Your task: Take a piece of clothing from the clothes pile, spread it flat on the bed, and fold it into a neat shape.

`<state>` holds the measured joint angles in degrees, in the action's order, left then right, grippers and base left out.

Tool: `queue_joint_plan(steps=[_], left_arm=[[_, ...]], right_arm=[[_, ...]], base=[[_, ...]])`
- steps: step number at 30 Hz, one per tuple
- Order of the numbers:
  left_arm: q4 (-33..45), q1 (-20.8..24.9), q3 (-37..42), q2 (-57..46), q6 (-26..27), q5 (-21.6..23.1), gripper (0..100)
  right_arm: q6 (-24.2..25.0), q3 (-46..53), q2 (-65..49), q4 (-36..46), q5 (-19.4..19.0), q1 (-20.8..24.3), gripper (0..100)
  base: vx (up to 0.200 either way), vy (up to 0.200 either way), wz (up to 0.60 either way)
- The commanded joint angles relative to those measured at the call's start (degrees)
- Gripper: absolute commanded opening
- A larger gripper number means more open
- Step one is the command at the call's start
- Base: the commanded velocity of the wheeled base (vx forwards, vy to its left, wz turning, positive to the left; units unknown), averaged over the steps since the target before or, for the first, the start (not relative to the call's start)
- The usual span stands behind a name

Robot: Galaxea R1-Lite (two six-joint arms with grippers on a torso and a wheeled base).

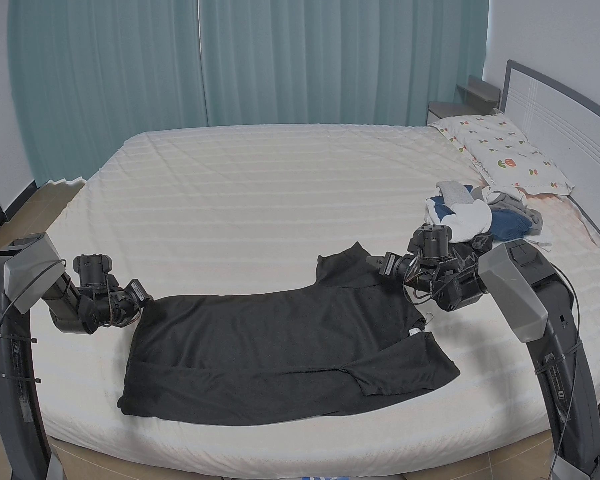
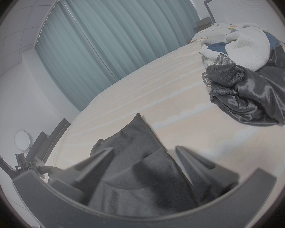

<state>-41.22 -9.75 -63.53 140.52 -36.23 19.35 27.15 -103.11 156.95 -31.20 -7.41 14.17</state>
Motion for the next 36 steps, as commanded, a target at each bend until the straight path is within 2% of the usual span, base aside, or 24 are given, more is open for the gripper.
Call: queue_joint_plan(steps=[1, 10, 15, 18, 23, 28, 36], left_arm=[[-0.09, 0.0, -0.02, -0.07, -0.07, -0.01, 0], [0.0, -0.09, -0.2, -0.25, -0.33, 0.08, 0], [-0.09, -0.09, -0.28, -0.42, -0.51, -0.01, 0], [-0.88, -0.09, 0.86, -2.18, -1.04, -0.71, 0], [-1.15, -0.09, 2.79, -4.29, -1.3, -1.07, 0], [-3.43, -0.09, 4.2, -6.05, -1.21, -4.58, 0], [-8.0, -0.18, 7.63, -7.37, 0.11, -4.67, 0]], right_arm=[[0.71, -0.87, 0.99, -0.18, 0.2, -0.1, 0], [1.15, 0.19, 0.02, -0.27, 1.52, -0.54, 0], [3.35, 2.56, -2.27, -1.41, 1.52, -0.98, 0], [4.4, 7.04, -4.55, -6.51, 1.52, -1.07, 0], [4.49, 10.73, -5.87, -9.23, 1.44, -1.51, 0], [4.4, 15.39, -7.63, -15.47, 1.44, -1.51, 0], [4.67, 18.82, -8.86, -17.85, 0.73, -3.35, 0]], base=[[0.0, 0.0, 0.0], [0.0, 0.0, 0.0], [0.0, 0.0, 0.0], [0.0, 0.0, 0.0], [0.0, 0.0, 0.0], [0.0, 0.0, 0.0], [0.0, 0.0, 0.0]])
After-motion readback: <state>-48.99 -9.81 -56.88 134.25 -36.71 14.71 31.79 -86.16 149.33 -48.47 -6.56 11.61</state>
